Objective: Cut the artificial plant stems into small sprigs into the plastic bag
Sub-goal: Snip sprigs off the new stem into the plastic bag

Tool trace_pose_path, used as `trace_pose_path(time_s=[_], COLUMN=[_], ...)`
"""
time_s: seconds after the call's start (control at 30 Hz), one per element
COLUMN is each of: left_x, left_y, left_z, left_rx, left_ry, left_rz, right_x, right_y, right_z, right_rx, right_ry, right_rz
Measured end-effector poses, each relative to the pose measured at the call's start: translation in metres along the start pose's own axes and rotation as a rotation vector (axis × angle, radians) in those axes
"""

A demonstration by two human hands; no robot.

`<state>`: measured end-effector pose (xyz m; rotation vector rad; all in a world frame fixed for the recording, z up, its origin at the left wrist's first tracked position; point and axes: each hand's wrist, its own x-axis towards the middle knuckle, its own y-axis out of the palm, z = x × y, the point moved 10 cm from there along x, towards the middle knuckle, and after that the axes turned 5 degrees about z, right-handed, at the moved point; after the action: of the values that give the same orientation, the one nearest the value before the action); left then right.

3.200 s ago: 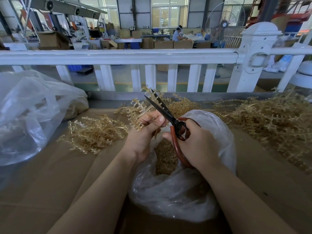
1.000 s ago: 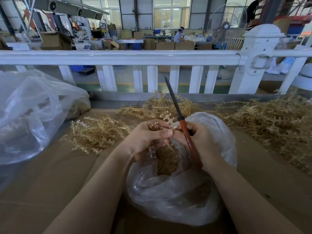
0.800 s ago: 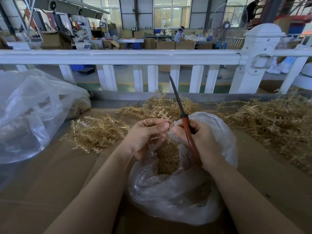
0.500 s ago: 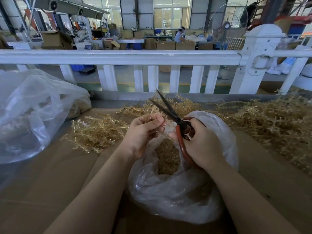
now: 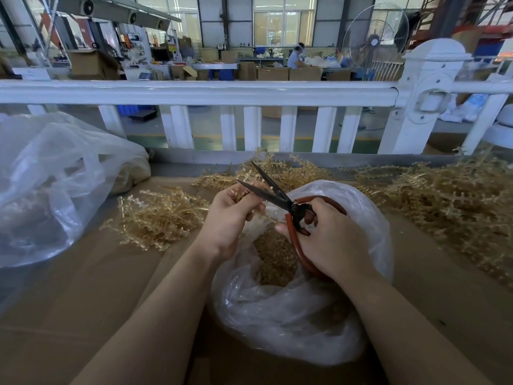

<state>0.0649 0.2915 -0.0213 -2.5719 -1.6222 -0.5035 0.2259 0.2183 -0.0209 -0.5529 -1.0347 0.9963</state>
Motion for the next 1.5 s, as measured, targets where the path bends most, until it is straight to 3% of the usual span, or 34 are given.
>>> trace_pose_path(time_s=[0.4, 1.0, 1.27, 1.5], left_x=[-0.001, 0.001, -0.002, -0.002], left_y=[-0.002, -0.012, 0.001, -0.002], left_z=[-0.004, -0.001, -0.003, -0.001], left_rx=[0.093, -0.015, 0.07, 0.055], left_ry=[0.055, 0.057, 0.068, 0.057], left_rz=[0.0, -0.077, 0.008, -0.01], right_x=[-0.001, 0.001, -0.002, 0.0], right_y=[-0.001, -0.001, -0.008, -0.009], right_z=[0.001, 0.0, 0.006, 0.008], right_rx=[0.021, -0.011, -0.027, -0.059], right_ry=[0.022, 0.017, -0.025, -0.03], right_rz=[-0.001, -0.027, -0.078, -0.082])
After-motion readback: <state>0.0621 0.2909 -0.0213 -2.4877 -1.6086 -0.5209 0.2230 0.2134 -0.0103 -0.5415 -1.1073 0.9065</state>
